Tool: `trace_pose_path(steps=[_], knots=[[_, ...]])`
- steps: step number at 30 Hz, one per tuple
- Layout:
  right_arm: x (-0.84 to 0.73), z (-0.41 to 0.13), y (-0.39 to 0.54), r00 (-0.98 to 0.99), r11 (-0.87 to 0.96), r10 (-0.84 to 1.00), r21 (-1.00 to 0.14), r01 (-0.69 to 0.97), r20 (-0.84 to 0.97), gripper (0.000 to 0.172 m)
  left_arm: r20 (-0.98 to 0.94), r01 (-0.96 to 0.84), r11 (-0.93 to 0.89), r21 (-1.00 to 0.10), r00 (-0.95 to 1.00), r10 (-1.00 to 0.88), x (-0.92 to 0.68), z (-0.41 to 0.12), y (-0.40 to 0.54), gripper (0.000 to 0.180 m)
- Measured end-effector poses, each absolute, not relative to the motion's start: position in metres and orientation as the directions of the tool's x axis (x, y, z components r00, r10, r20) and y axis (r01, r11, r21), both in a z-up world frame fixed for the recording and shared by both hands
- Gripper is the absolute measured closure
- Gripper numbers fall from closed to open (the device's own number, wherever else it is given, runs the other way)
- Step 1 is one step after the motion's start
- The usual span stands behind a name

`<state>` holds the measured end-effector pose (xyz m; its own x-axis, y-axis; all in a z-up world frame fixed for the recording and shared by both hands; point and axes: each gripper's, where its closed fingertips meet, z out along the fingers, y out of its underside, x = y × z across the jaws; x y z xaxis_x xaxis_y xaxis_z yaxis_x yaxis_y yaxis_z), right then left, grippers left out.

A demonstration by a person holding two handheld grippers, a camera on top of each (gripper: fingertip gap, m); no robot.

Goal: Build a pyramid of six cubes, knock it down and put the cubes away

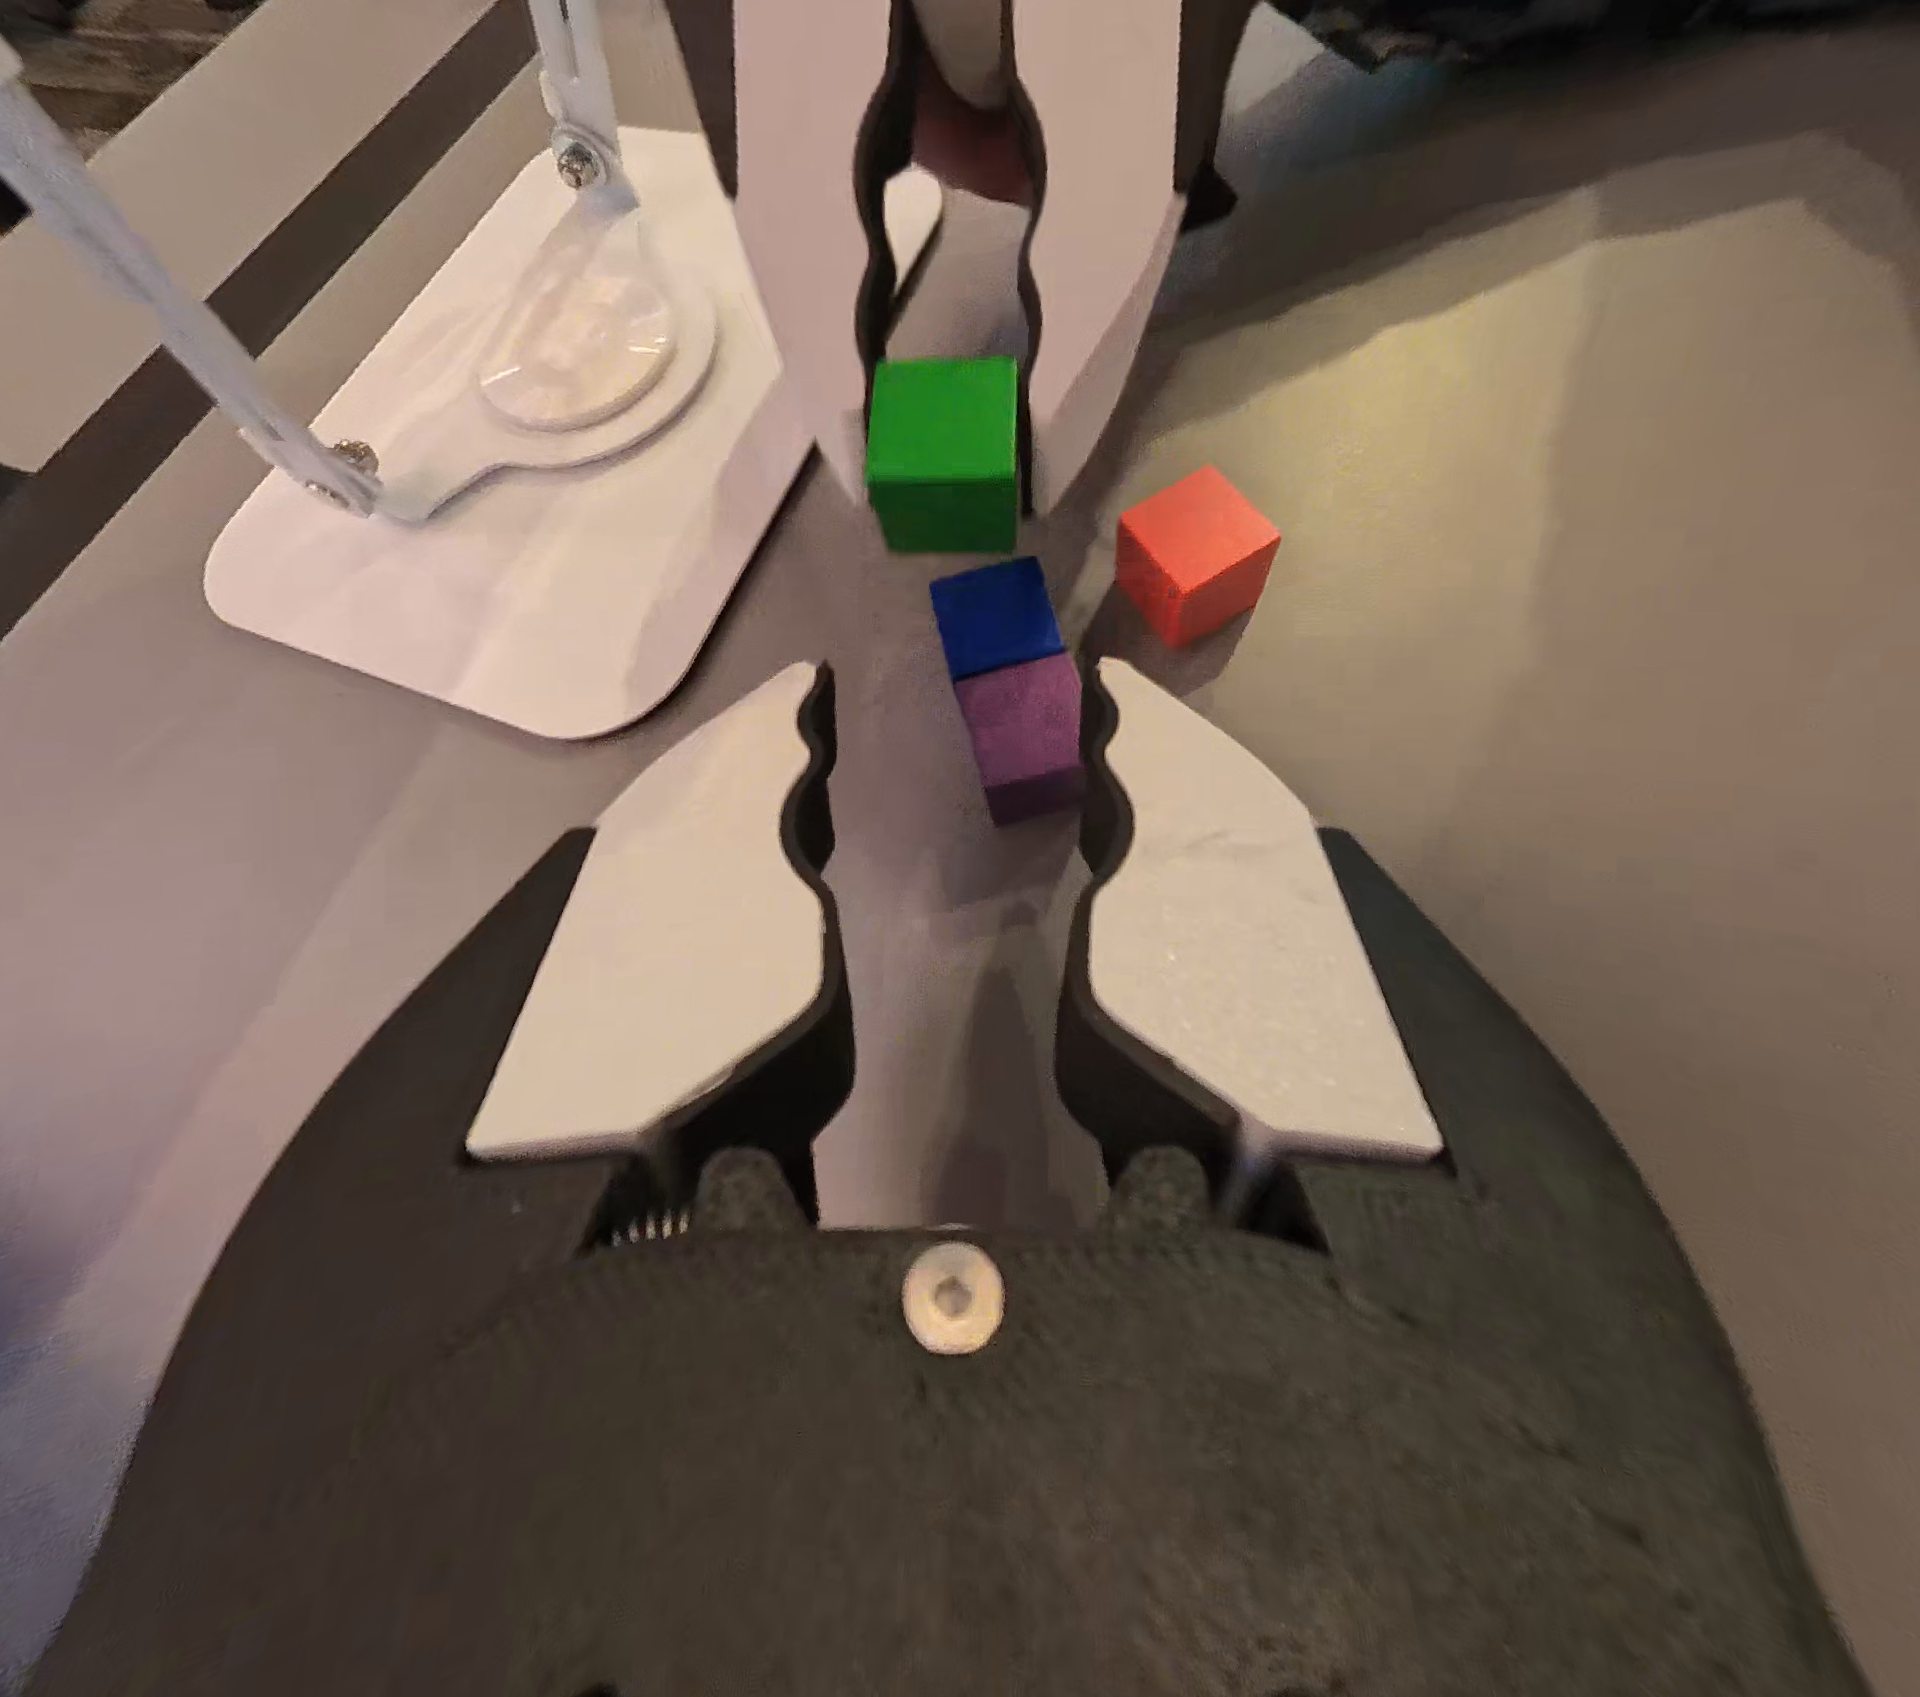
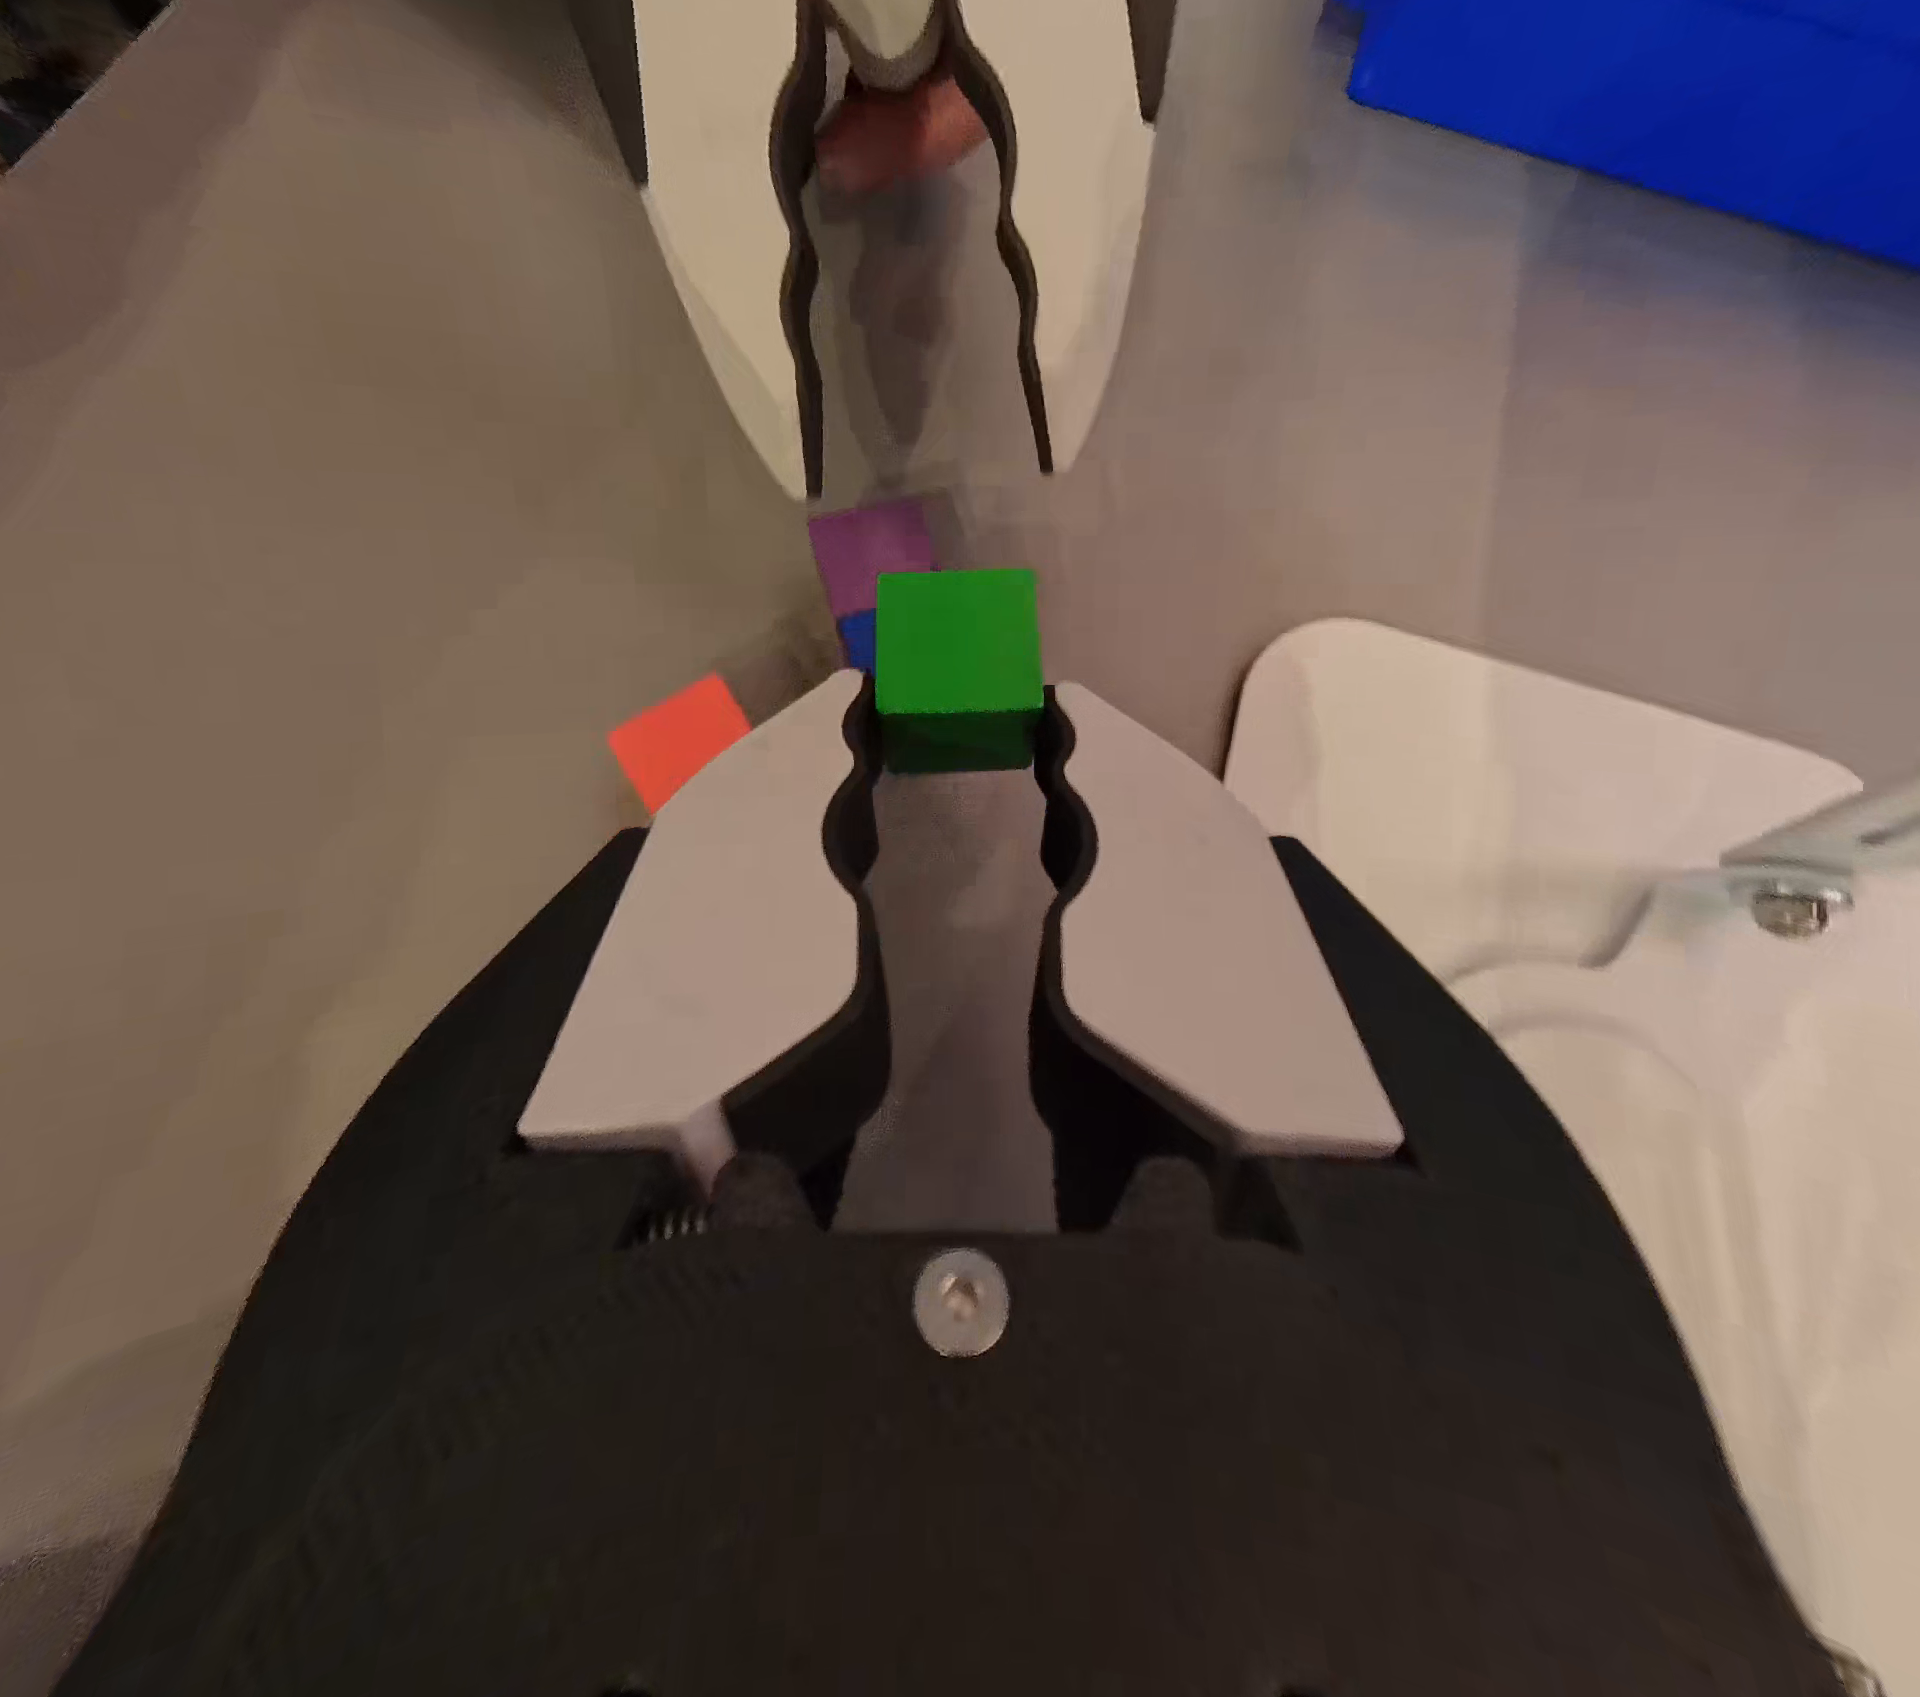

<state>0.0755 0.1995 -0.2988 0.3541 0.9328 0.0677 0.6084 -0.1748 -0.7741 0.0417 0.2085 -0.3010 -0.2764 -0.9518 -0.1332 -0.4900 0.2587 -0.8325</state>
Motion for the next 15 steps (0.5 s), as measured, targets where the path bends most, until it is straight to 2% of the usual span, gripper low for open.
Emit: trace_pose_path(steps=[8,15], knots=[[0.084,-0.325,0.190,0.271,-0.163,0.961,-0.697,0.698,0.047,0.143,-0.113,-0.576,0.296,-0.762,-0.331,-0.937,0.034,-0.326,0.202,0.142],[0.082,-0.339,0.190,0.248,-0.172,0.968,-0.655,0.736,0.024,0.142,-0.114,-0.589,0.310,-0.746,-0.346,-0.931,0.038,-0.331,0.200,0.153]])
